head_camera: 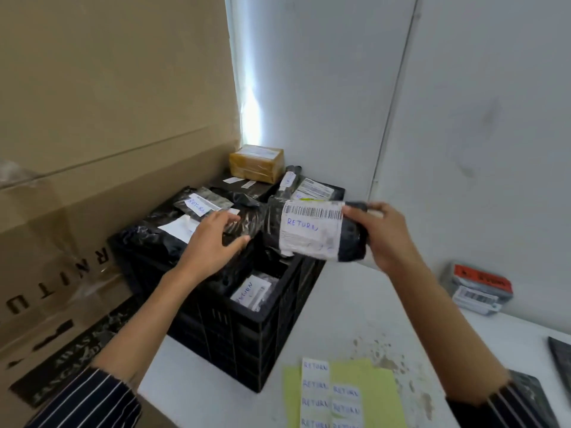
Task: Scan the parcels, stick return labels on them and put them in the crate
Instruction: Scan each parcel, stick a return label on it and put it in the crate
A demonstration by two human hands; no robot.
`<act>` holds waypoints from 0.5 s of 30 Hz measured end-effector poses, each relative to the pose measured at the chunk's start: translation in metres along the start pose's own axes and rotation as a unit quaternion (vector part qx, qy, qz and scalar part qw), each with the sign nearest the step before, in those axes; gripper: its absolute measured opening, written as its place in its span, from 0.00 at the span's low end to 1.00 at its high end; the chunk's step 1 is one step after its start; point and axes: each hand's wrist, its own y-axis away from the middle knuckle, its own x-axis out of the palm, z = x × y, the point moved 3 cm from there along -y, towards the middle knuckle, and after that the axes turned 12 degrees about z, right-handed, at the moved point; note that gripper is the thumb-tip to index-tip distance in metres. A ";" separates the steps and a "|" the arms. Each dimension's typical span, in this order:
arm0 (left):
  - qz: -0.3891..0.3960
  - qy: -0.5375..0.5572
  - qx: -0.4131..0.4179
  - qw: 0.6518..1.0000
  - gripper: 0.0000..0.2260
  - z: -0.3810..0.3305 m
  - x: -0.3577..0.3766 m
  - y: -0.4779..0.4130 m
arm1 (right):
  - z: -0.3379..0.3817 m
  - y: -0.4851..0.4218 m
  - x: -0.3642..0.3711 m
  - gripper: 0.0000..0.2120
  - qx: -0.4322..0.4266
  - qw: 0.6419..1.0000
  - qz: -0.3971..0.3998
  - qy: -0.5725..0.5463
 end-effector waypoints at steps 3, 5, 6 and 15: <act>0.032 -0.094 -0.003 0.995 0.30 0.024 0.010 -0.023 | 0.017 -0.057 0.023 0.13 -0.048 0.977 -0.058 0.202; 0.077 -0.173 -0.012 0.982 0.38 0.032 0.022 -0.033 | 0.021 -0.089 0.041 0.13 -0.055 0.943 -0.063 0.323; 0.100 -0.215 -0.016 0.971 0.41 0.036 0.028 -0.037 | 0.020 -0.102 0.051 0.14 -0.050 0.924 -0.056 0.376; 0.107 -0.204 0.018 0.973 0.32 0.061 0.034 -0.047 | -0.051 -0.154 0.116 0.18 0.226 0.795 0.218 0.519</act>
